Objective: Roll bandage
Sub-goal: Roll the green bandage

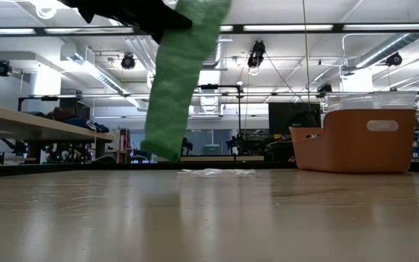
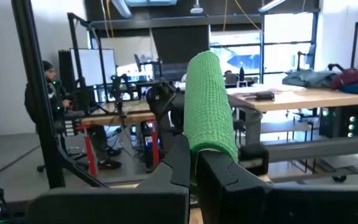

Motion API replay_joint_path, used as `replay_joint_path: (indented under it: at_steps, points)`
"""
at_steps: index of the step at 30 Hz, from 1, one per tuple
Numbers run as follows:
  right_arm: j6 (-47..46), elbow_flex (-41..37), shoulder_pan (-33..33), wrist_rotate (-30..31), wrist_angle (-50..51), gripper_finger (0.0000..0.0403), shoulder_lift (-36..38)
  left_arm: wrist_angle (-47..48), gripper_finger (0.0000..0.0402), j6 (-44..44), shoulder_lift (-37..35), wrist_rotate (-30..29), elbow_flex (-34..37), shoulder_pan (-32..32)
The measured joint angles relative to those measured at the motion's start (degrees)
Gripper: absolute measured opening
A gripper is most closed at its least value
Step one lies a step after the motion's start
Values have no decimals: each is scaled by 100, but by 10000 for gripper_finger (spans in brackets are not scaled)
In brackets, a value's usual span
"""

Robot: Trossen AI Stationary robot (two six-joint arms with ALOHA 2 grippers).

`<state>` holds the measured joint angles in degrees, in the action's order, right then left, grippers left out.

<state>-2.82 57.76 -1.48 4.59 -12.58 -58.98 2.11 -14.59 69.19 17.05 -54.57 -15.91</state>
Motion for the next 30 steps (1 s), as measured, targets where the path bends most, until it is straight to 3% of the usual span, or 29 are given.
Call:
replay_joint_path:
  at_steps: [8, 14, 20, 30]
  points:
    - [241, 0, 0, -1, 26, 0, -7, -22, 190, -183, -214, -155, -2, -1]
    - [524, 0, 0, -12, 33, 0, -17, -367, 236, -81, 204, -110, -3, -5]
    - [650, 0, 0, -7, 162, 0, -13, -540, 248, 39, 608, 277, -2, -4]
    - [715, 1, 34, 143, 727, 0, 96, -923, 235, 641, 779, 740, 8, 12]
